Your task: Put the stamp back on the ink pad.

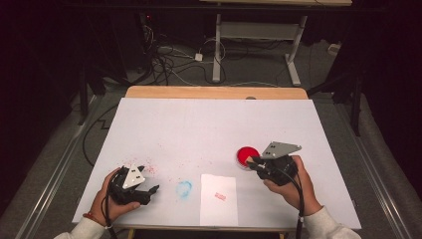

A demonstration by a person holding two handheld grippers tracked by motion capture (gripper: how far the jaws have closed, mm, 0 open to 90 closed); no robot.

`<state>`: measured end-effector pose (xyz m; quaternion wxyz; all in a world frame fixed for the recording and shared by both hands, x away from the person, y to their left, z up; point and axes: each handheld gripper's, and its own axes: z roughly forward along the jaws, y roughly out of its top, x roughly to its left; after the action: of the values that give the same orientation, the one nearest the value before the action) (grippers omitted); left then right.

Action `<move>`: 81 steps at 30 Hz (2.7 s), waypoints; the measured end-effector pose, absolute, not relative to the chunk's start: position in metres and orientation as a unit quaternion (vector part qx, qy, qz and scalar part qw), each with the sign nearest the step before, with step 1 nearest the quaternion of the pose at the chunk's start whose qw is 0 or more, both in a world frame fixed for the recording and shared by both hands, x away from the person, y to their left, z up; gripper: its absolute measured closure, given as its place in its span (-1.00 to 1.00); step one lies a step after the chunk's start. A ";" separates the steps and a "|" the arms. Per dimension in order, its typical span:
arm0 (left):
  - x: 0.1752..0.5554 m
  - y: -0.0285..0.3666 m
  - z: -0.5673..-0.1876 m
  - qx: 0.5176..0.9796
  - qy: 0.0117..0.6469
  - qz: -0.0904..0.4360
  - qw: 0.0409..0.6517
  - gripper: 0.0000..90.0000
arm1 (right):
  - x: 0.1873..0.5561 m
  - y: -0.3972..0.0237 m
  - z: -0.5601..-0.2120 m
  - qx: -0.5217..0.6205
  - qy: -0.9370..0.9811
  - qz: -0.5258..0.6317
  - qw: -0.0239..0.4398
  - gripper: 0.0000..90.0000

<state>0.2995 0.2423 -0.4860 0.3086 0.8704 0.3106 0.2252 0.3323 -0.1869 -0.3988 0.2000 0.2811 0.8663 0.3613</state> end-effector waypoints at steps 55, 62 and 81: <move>0.299 0.244 -0.487 0.872 0.314 0.224 0.301 -0.59 | 0.398 -0.175 -0.453 0.354 0.876 0.284 0.164 0.69; 0.298 0.242 -0.486 0.872 0.313 0.222 0.302 -0.58 | 0.398 -0.175 -0.453 0.355 0.875 0.284 0.164 0.68; 0.299 0.243 -0.487 0.872 0.315 0.221 0.302 -0.58 | 0.389 -0.179 -0.429 0.352 0.853 0.326 0.208 0.10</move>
<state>0.2988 0.2430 -0.4868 0.3016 0.8721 0.3154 0.2212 0.3892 -0.1790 -0.4295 0.2076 0.3518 0.8525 0.3261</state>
